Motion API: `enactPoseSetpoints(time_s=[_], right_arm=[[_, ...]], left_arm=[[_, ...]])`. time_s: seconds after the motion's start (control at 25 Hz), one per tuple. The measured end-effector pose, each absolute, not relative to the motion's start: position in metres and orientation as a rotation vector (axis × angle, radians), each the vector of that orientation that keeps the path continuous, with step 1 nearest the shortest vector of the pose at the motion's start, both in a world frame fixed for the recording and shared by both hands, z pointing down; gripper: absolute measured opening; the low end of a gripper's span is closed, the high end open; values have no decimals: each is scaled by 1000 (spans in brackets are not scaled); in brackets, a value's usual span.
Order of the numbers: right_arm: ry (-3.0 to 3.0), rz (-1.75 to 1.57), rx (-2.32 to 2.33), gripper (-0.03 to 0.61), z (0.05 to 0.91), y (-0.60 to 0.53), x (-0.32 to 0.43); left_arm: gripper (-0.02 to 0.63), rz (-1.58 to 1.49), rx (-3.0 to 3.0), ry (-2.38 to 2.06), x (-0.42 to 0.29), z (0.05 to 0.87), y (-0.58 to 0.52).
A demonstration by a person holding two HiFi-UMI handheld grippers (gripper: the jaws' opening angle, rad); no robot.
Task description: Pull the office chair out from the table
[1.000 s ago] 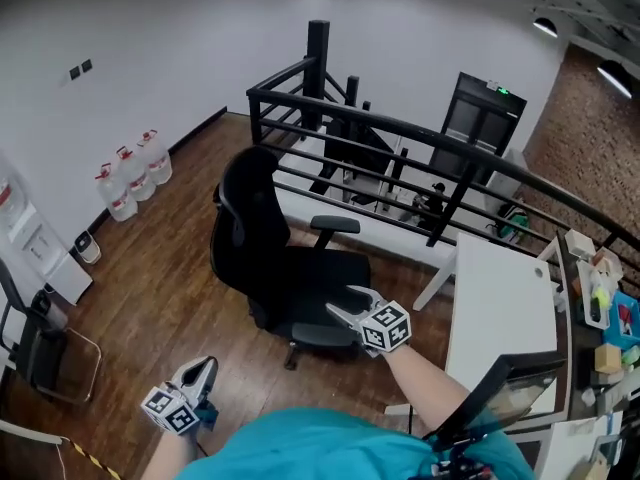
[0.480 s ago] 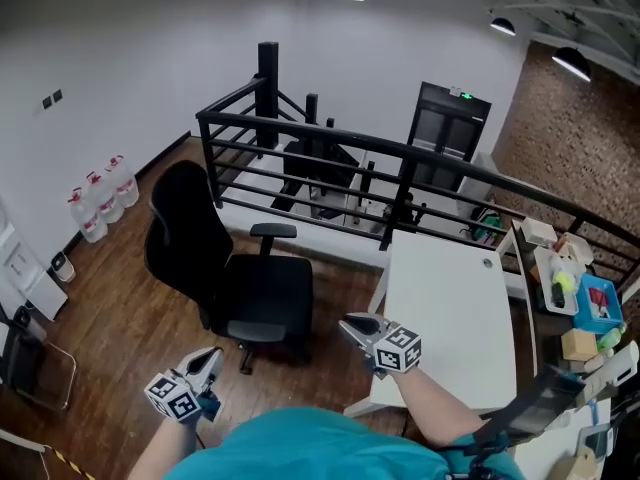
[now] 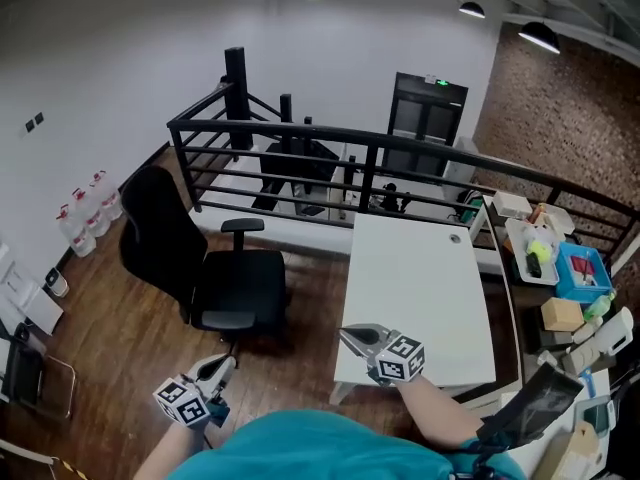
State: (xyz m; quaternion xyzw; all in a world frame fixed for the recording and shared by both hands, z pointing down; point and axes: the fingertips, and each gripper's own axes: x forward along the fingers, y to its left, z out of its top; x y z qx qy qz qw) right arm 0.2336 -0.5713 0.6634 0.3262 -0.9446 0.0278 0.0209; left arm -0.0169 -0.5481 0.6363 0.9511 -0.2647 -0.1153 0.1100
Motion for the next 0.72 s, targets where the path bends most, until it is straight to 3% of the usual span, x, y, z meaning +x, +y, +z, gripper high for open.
enactPoseSetpoints(time_s=[0.32,0.72], right_arm=[[-2884,99,1123,0,657,-482,214],[-2856,192,1191,0,661,-343,105]], left_arm=[[20,-382,2838,-659,-43,621,-480],[20,-210,2900,-509,-137,640,-354]])
